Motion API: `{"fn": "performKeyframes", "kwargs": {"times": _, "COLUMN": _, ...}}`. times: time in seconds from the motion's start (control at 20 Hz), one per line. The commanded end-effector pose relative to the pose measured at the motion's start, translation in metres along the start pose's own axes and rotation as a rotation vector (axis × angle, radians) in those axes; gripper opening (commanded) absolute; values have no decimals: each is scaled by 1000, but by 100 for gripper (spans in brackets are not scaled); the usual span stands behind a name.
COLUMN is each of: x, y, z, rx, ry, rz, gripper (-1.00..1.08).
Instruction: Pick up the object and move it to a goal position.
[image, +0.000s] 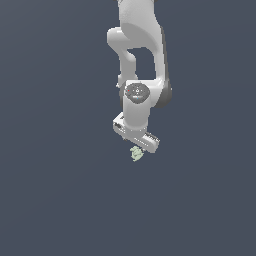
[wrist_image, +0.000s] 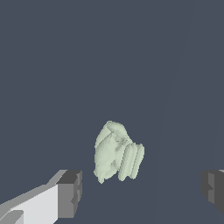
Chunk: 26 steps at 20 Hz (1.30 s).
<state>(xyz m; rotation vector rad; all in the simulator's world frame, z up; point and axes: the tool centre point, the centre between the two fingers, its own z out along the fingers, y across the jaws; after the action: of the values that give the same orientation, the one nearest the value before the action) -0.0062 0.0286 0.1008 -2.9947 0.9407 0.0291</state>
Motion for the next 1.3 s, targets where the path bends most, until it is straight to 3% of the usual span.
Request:
{"fn": "performKeyframes", "kwargs": {"times": 0.0, "x": -1, "y": -2, "z": 4, "rx": 1, "ry": 4, "rz": 64, "gripper": 100}}
{"fn": "performKeyframes", "kwargs": {"times": 0.6, "x": -5, "y": -9, "z": 18, "rx": 5, "ry": 16, "rz": 250, "gripper": 100}}
{"fn": "performKeyframes", "kwargs": {"times": 1.25, "x": -6, "y": -9, "z": 32, "rx": 6, "ry": 18, "rz": 270, "gripper": 100}}
